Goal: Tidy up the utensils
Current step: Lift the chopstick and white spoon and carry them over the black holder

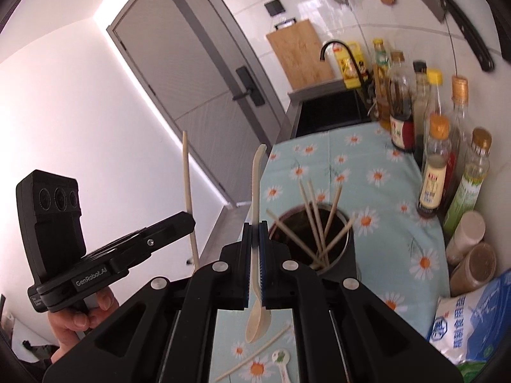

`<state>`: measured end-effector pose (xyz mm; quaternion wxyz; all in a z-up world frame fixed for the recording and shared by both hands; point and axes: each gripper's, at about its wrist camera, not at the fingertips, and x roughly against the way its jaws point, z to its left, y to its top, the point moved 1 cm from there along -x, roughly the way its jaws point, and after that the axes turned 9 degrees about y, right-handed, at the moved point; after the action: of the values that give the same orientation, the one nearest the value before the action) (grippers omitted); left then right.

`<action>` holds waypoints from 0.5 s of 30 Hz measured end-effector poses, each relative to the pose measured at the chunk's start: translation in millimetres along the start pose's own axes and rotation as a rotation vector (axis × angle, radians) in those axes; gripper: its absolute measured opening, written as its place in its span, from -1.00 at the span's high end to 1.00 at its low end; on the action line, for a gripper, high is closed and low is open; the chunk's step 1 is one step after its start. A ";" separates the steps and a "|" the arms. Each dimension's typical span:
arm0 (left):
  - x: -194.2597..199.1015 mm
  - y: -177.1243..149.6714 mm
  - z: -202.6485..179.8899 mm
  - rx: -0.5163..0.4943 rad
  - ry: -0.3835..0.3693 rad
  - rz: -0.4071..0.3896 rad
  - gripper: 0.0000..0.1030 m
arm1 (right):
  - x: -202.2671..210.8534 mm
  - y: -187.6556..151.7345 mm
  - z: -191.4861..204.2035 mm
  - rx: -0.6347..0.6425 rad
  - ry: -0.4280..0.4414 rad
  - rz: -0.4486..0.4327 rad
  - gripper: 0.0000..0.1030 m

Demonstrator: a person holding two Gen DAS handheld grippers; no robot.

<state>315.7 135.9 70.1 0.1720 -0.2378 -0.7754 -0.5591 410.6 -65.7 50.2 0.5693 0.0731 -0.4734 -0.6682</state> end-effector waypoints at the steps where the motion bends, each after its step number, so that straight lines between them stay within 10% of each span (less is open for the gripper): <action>1: -0.8 4.0 -0.2 -0.003 -0.004 -0.012 0.93 | -0.4 4.0 0.0 0.002 0.001 -0.007 0.90; 15: -33.0 50.9 4.3 -0.012 -0.099 -0.156 0.93 | -12.8 37.9 -25.0 0.014 -0.060 -0.141 0.89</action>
<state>371.6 147.4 91.1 0.0881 -0.2050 -0.7957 -0.5631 457.0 -65.2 58.2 0.5058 0.0902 -0.4886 -0.7052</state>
